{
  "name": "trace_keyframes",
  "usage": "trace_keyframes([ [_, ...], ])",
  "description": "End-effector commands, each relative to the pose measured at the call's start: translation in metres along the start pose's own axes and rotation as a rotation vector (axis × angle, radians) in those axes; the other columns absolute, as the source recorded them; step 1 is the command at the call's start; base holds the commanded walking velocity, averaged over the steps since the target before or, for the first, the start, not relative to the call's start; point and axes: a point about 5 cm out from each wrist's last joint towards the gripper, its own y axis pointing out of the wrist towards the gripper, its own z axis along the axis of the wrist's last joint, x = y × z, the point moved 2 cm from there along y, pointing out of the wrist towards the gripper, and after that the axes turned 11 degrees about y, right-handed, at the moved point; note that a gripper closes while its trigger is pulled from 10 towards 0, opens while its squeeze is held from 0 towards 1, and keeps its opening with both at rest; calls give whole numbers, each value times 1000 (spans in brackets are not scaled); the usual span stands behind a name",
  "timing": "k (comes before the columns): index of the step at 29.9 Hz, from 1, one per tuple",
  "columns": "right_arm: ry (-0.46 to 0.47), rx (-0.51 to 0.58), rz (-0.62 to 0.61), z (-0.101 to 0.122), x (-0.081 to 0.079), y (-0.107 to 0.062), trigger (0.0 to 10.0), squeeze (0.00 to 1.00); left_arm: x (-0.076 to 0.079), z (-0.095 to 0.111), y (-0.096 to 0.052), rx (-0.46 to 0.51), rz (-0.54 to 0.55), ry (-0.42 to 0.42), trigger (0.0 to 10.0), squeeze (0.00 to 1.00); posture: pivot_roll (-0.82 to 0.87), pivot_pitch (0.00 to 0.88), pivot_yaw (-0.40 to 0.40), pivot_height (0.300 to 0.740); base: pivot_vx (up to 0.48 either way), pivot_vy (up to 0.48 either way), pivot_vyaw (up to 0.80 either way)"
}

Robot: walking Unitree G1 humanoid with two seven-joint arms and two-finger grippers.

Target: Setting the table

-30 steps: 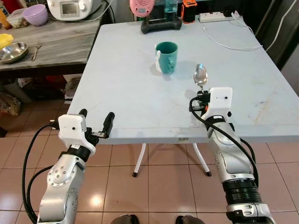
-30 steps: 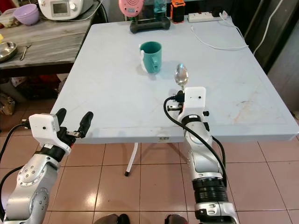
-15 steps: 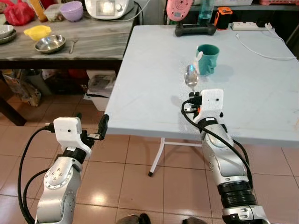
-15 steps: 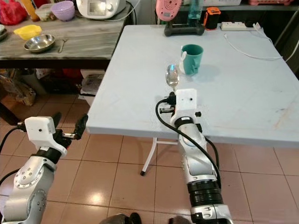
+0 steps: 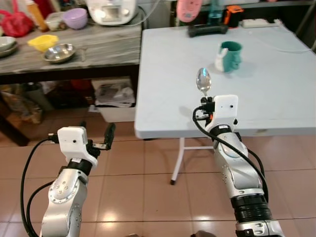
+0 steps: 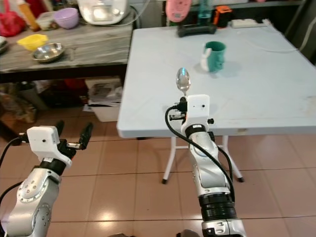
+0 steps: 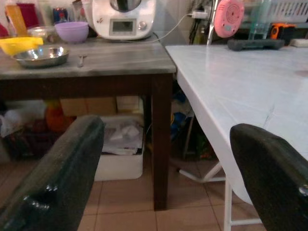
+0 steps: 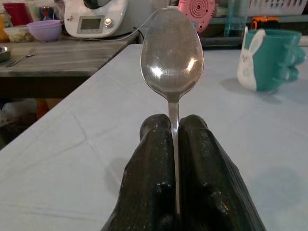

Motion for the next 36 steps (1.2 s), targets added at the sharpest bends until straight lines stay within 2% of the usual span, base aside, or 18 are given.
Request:
trace_keyframes([
  [1,10,15,-12,3,3,-1,10000,0,-2,1,1,0,3,22,10000,0,-85,92,95,740,0,480,0],
  [10,12,22,-22,5,4,2,10000,0,-2,4,6,24,8,24,10000,0,-83,77,100,740,0,480,0],
  [26,10,25,-16,6,3,4,10000,0,-3,4,8,30,27,39,10000,0,-80,72,94,740,0,480,0],
  [28,10,23,-16,5,4,4,10000,0,-7,5,7,34,67,82,10000,0,-80,72,93,740,0,0,0],
  [36,7,24,-10,5,3,5,10000,0,-9,3,7,28,75,44,10000,0,-83,68,91,740,0,0,0],
])
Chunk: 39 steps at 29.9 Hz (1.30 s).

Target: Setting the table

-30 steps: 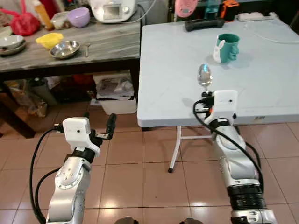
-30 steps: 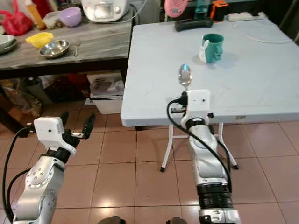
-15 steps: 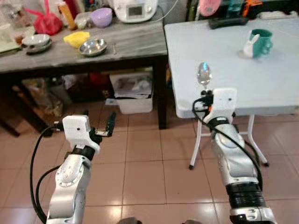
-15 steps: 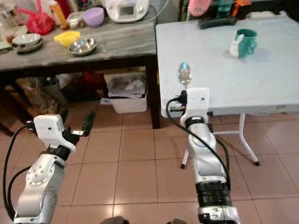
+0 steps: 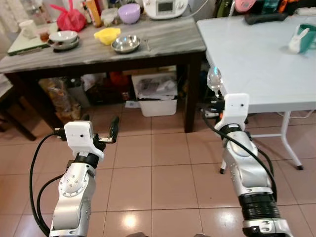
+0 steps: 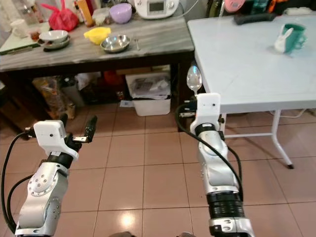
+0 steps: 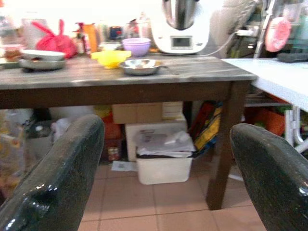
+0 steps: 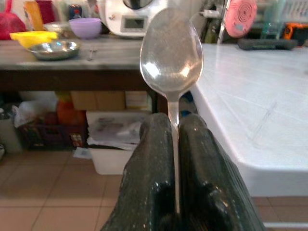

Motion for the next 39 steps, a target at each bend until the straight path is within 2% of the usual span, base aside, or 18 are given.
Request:
trace_keyframes([
  [1,6,21,25,5,-8,2,10000,0,-4,0,0,-1,17,-1,10000,0,-83,68,91,740,0,0,0],
  [9,2,21,40,5,-10,3,10000,0,-5,0,0,3,12,-6,10000,0,-80,60,86,740,63,0,0],
  [39,-7,28,50,6,-13,4,10000,0,-2,-1,2,2,3,-19,10000,0,-86,59,92,740,315,0,0],
])
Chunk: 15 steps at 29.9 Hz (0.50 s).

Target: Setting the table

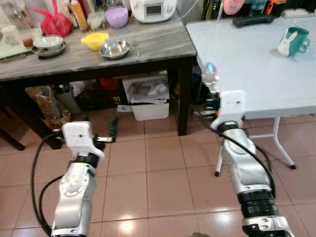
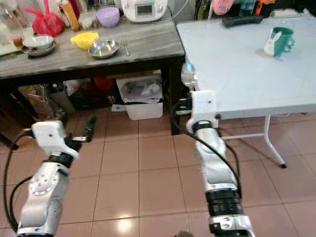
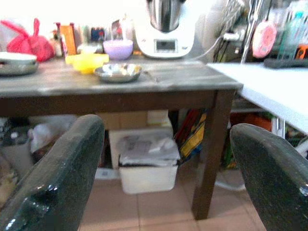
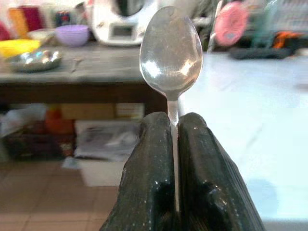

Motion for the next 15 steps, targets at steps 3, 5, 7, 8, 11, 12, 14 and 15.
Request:
trace_keyframes([
  [3,16,12,44,3,-15,2,10000,0,-11,1,-1,1,23,23,10000,0,-86,59,92,740,322,0,0],
  [5,16,12,44,3,-15,2,10000,0,-11,1,-1,1,23,23,10000,0,-86,59,92,740,322,0,0],
  [7,16,12,44,3,-15,2,10000,0,-11,1,-1,1,23,23,10000,0,-86,59,92,740,322,0,0],
  [8,16,12,44,3,-15,2,10000,0,-11,1,-1,1,23,23,10000,0,-86,59,92,740,322,0,0],
  [11,16,12,44,3,-15,2,10000,0,-11,1,-1,1,23,23,10000,0,-86,59,92,740,322,0,0],
  [12,16,12,44,3,-15,2,10000,0,-11,1,-1,1,23,23,10000,0,-86,59,92,740,322,0,0],
  [14,16,12,44,3,-15,2,10000,0,-11,1,-1,1,23,23,10000,0,-86,59,92,740,322,0,0],
  [15,16,12,44,3,-15,2,10000,0,-11,1,-1,1,23,23,10000,0,-86,59,92,740,322,0,0],
])
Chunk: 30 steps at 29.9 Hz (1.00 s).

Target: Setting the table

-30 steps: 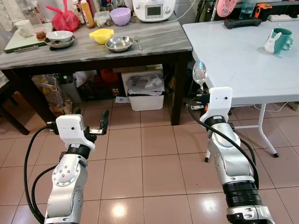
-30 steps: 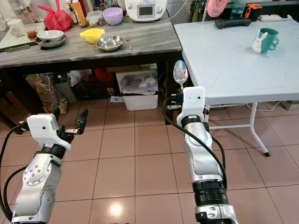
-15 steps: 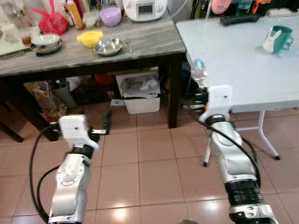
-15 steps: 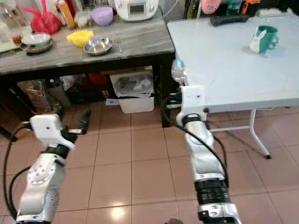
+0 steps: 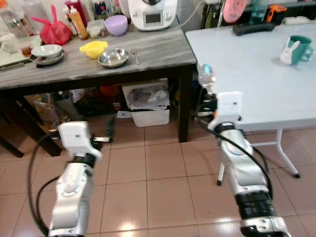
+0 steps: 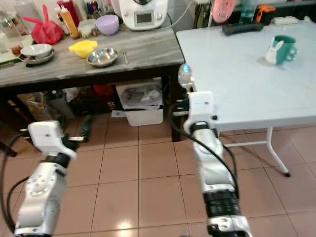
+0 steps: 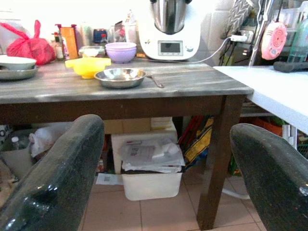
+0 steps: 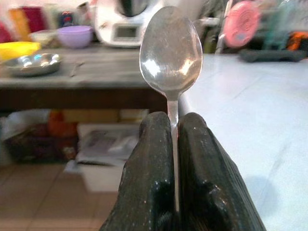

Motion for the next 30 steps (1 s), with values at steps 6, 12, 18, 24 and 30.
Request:
trace_keyframes([
  [6,10,18,43,5,-14,3,10000,0,-6,3,1,11,3,18,10000,0,-95,62,93,740,322,0,133],
  [12,6,12,43,4,-13,3,10000,0,-2,3,1,12,-10,13,10000,0,-94,62,93,740,323,0,800],
  [18,8,12,50,4,-15,3,10000,0,-1,3,1,14,-15,11,10000,0,-94,59,92,740,323,0,800],
  [24,36,14,41,5,-13,4,10000,0,0,3,1,14,-21,10,10000,0,-95,55,90,740,323,0,294],
  [30,44,8,39,5,-14,5,10000,0,2,3,2,16,-29,9,10000,0,-94,54,91,740,321,0,-96],
])
